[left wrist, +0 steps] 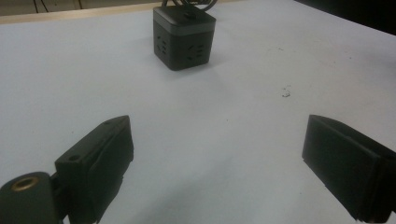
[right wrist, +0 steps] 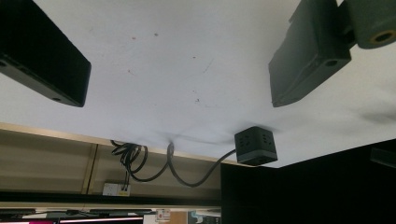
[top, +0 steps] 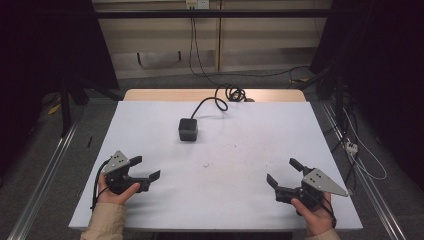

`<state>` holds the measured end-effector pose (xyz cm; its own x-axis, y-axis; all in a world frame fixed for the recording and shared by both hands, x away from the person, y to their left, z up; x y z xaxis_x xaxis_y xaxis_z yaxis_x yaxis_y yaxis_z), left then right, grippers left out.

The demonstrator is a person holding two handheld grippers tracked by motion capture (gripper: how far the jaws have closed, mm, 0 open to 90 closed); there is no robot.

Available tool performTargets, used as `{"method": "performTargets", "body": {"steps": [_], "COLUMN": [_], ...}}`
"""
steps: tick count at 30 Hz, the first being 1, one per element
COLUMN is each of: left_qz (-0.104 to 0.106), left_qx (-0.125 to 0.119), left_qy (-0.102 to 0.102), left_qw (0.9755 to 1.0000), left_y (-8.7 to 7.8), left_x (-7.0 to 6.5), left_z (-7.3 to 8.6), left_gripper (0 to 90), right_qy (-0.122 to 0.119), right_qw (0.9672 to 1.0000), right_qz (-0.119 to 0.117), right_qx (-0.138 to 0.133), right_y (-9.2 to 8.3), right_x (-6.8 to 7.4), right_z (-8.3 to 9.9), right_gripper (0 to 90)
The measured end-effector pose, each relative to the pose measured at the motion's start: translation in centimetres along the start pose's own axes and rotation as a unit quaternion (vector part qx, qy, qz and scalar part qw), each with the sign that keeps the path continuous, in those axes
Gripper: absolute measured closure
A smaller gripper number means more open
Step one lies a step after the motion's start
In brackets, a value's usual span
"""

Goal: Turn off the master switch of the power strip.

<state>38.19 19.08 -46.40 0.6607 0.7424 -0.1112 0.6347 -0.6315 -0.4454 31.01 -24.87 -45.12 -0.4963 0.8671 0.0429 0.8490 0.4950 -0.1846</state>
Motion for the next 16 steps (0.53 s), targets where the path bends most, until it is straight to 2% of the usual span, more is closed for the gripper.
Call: {"method": "performTargets", "body": {"steps": [12,16], "left_qz": [-0.012,-0.017], "left_qx": [0.002,0.009], "left_qy": [-0.003,0.008], "left_qw": [0.9999,0.9998], "left_y": [-0.67,-0.64], "left_x": [0.38,0.37], "left_z": [0.78,0.88], "left_gripper": [8.5,8.2], "right_qy": [-0.001,-0.001], "right_qw": [1.0000,1.0000], "right_qz": [0.003,0.003], "right_qx": [0.000,0.001], "right_y": [-0.05,-0.03], "right_x": [-0.14,-0.21], "right_z": [-0.03,0.02], "right_gripper": [5.0,5.0]}}
Point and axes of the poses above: each handheld gripper's, and its own axes: y roughly forward along the jaws, z roughly out of its underside, x roughly to its left, the point moved 6 cm from there along y, roughly forward along the jaws, and after that the axes turned 3 degrees about -z, right-handed, at the moved point
